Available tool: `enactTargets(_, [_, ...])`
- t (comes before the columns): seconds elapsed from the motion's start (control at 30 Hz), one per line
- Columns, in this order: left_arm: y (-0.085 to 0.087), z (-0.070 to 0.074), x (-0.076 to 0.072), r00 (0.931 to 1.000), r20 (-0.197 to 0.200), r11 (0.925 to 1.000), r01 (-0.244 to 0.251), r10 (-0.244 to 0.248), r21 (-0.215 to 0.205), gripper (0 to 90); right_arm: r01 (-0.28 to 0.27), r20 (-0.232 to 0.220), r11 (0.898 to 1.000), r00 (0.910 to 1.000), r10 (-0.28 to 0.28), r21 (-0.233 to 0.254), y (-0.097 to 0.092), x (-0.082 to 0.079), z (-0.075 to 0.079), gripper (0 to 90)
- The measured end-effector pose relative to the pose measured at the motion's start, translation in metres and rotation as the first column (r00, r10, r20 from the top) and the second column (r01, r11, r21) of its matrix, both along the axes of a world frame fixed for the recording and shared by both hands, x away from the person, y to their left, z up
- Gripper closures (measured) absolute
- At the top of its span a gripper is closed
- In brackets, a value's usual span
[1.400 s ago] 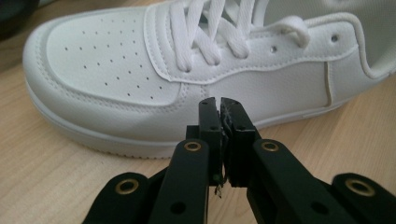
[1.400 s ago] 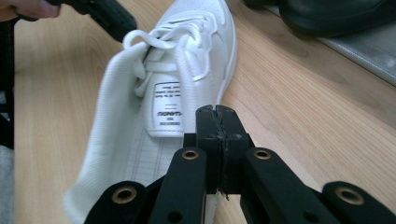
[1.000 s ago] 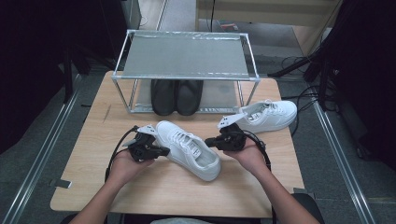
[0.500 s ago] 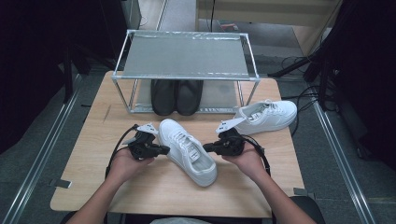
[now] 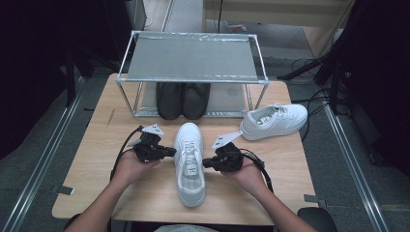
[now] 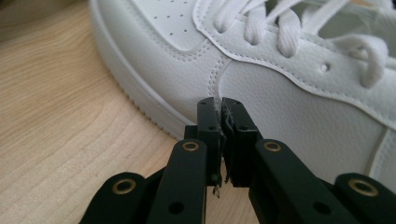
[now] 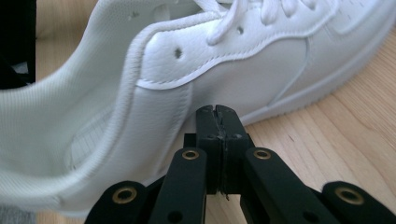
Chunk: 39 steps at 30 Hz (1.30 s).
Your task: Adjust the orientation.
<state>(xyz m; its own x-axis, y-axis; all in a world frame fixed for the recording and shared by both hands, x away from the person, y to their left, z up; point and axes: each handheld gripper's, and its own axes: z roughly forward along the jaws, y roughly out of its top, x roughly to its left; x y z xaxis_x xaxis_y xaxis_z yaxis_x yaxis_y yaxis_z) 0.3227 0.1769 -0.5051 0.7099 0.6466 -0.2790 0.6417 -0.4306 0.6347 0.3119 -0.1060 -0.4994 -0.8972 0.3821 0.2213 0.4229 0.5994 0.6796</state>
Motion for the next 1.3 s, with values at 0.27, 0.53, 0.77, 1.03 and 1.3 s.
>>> enactTargets(0.27, [-0.002,0.001,0.005,0.9999,0.016,0.9998,-0.001,0.001,0.019,88.6,0.009,0.012,1.0,0.9999,-0.01,0.004,0.007,0.0,-0.003,90.0])
enactTargets(0.53, [-0.003,0.003,0.009,0.9995,0.025,0.9993,-0.017,0.016,0.033,87.4,0.009,0.007,1.0,0.9999,-0.009,0.011,0.01,0.004,-0.004,89.5])
enactTargets(0.77, [0.0,0.006,0.005,0.9995,0.031,0.9994,0.0,-0.001,0.035,67.2,0.017,-0.011,1.0,0.9998,-0.017,0.011,0.0,0.009,-0.002,77.4])
enactTargets(1.03, [0.007,0.012,-0.007,0.9997,0.025,1.0,0.0,0.0,-0.008,48.0,0.051,0.022,0.998,0.9984,-0.052,0.03,-0.017,0.012,0.007,61.8])
enactTargets(1.3, [0.014,0.012,-0.012,0.999,0.035,0.9996,-0.027,0.027,-0.01,42.1,0.083,0.047,0.989,0.9949,-0.09,0.121,-0.034,0.019,0.017,52.1])
